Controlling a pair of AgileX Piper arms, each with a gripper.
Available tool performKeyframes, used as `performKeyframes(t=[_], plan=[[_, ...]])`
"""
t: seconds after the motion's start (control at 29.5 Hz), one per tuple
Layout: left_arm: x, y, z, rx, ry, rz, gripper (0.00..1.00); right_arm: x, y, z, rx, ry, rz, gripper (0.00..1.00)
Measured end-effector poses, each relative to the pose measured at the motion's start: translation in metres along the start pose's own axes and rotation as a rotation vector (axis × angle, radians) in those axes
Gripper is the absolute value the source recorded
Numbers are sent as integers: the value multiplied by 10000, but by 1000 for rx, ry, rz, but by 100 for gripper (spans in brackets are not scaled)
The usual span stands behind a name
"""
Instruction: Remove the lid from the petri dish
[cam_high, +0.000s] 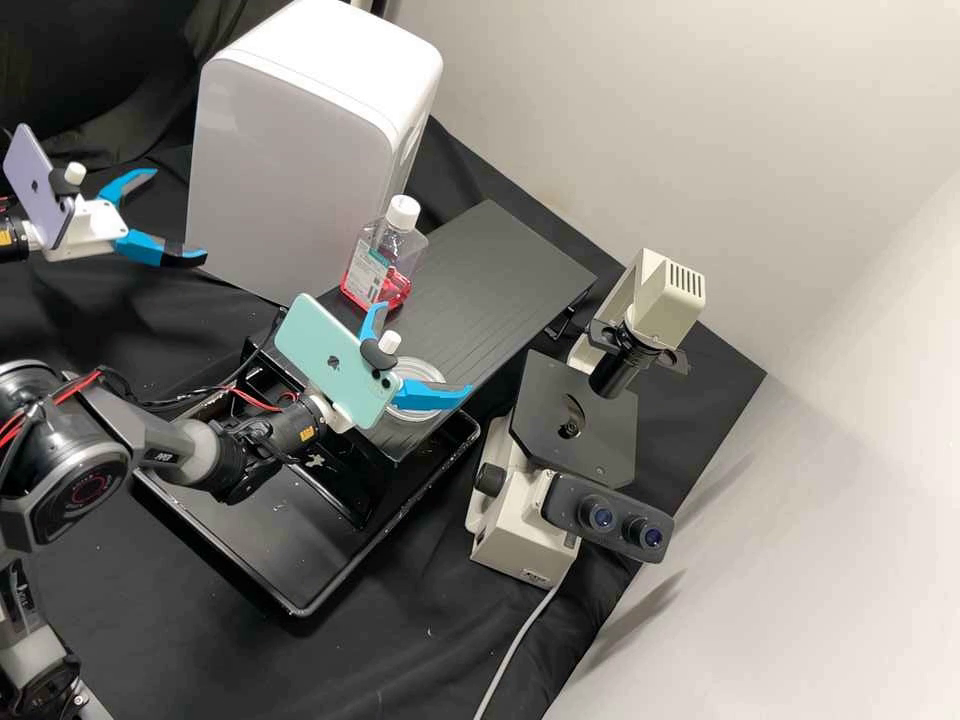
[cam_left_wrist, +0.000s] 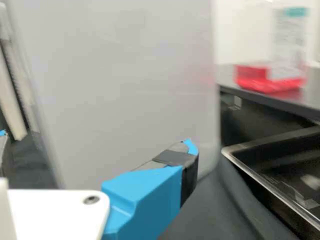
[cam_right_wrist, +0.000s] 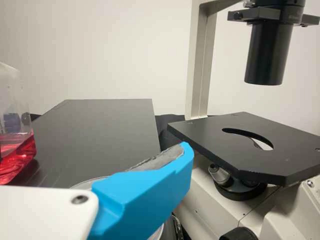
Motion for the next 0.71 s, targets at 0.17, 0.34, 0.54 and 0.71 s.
performKeyframes(t=[0.17,0.34,0.54,0.71], plan=[[-161,-144,162,14,-103,-70,100,0,0,0,0,0,0,100],[-302,-227,245,5,-182,-121,100,0,0,0,0,0,0,100],[-471,-150,268,-31,-247,-117,100,0,0,0,0,0,0,100],[-617,-111,294,-20,-324,-120,100,0,0,0,0,0,0,100]])
